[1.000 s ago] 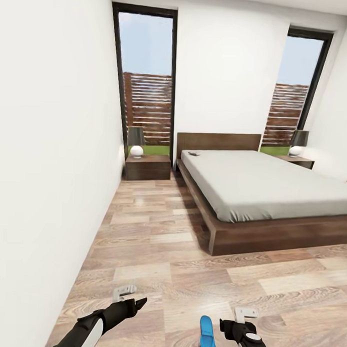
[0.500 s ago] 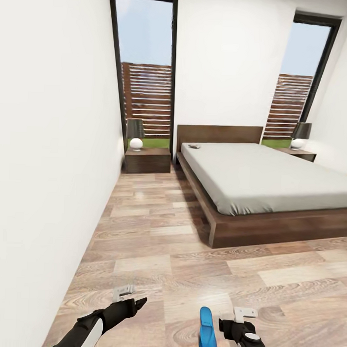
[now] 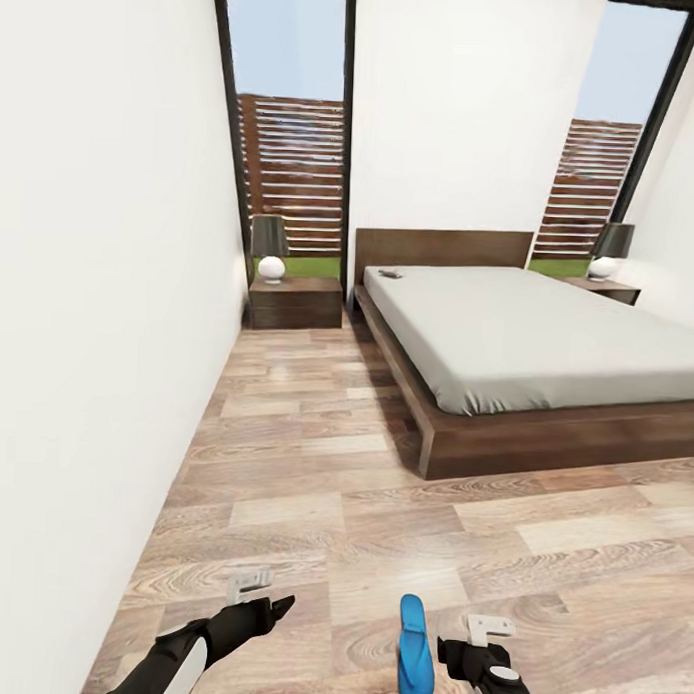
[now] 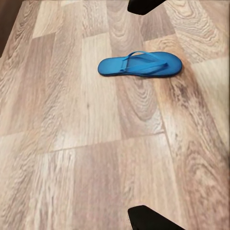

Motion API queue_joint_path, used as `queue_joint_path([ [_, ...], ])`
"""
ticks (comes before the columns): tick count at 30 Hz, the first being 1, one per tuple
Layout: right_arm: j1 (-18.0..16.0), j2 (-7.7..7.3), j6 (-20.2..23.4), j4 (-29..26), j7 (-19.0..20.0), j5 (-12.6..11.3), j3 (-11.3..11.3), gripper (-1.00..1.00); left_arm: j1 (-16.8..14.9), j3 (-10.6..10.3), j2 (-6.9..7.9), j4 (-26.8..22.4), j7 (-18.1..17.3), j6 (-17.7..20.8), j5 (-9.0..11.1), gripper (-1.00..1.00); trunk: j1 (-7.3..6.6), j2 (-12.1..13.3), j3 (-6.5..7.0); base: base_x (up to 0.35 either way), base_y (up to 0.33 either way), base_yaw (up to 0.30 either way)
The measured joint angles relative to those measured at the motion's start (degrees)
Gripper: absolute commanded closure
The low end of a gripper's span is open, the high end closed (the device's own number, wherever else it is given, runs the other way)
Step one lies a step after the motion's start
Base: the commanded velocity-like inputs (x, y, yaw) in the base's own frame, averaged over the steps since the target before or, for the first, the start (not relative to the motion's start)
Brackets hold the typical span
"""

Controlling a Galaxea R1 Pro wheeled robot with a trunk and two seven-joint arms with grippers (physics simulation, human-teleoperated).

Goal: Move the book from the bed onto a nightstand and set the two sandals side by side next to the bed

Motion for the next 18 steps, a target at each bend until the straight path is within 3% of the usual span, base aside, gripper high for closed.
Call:
queue_joint_path([
  [18, 0.0, 0.03, 0.3, 0.0, -0.1, -0.1, 0.1, -1.0, 0.0, 0.1, 0.0, 0.0, 0.0, 0.0, 0.0, -1.0, 0.46, -0.2, -3.99, 0.0, 0.0, 0.0],
])
